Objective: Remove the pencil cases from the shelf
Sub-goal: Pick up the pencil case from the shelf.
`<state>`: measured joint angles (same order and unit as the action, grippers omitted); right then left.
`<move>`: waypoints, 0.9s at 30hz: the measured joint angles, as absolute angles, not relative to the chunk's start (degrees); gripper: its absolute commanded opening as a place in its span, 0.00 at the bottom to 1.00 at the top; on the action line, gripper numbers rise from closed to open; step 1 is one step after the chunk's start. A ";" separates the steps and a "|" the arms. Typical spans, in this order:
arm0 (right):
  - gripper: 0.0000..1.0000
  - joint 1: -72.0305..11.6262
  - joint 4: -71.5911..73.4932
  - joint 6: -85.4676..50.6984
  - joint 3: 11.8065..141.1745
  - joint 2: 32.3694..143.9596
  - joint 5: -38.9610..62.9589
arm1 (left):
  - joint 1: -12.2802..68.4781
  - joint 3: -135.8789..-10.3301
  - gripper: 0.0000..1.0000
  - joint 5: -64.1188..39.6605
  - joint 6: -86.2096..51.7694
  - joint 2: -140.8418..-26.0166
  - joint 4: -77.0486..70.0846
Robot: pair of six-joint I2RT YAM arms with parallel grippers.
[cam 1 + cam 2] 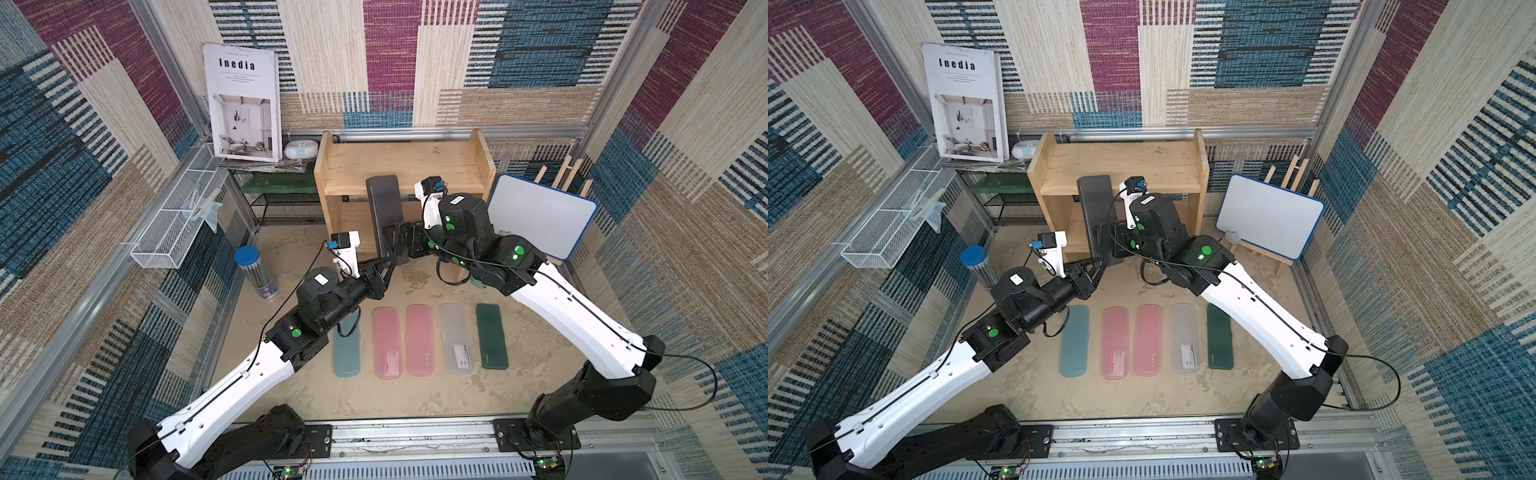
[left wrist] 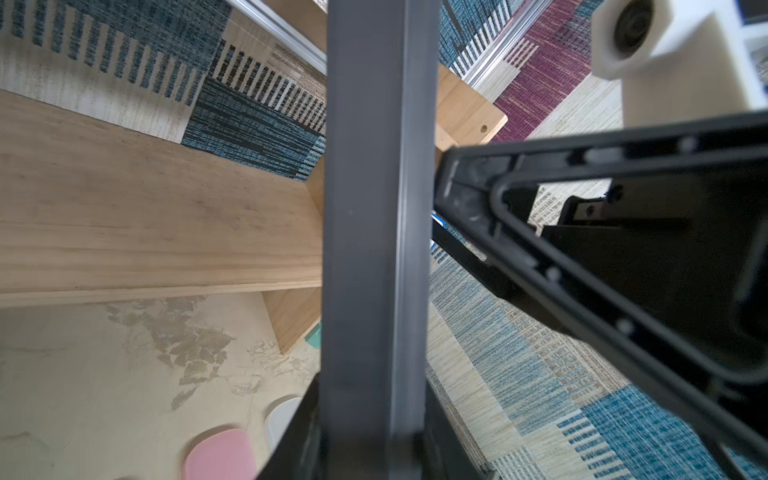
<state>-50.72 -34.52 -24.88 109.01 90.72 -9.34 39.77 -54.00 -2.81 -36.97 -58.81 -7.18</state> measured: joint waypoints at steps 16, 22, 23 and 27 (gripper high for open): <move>0.82 -50.22 -34.89 -23.40 111.22 94.39 -4.29 | 39.86 -53.12 0.16 -2.98 -36.88 -58.41 -6.76; 0.70 -50.06 -34.85 -23.92 110.98 94.39 -4.34 | 39.86 -52.45 0.25 -2.70 -36.80 -57.49 -6.66; 0.70 -50.06 -34.81 -24.01 110.85 94.39 -4.32 | 39.86 -52.40 0.31 -2.63 -36.75 -57.36 -6.44; 0.68 -50.06 -34.87 -24.23 109.82 94.45 -4.45 | 39.86 -52.03 0.68 -1.72 -36.05 -56.86 -5.23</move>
<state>-50.06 -34.87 -24.23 109.82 94.45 -4.45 39.86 -52.03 -1.72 -36.05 -56.86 -5.23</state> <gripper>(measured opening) 0.753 0.496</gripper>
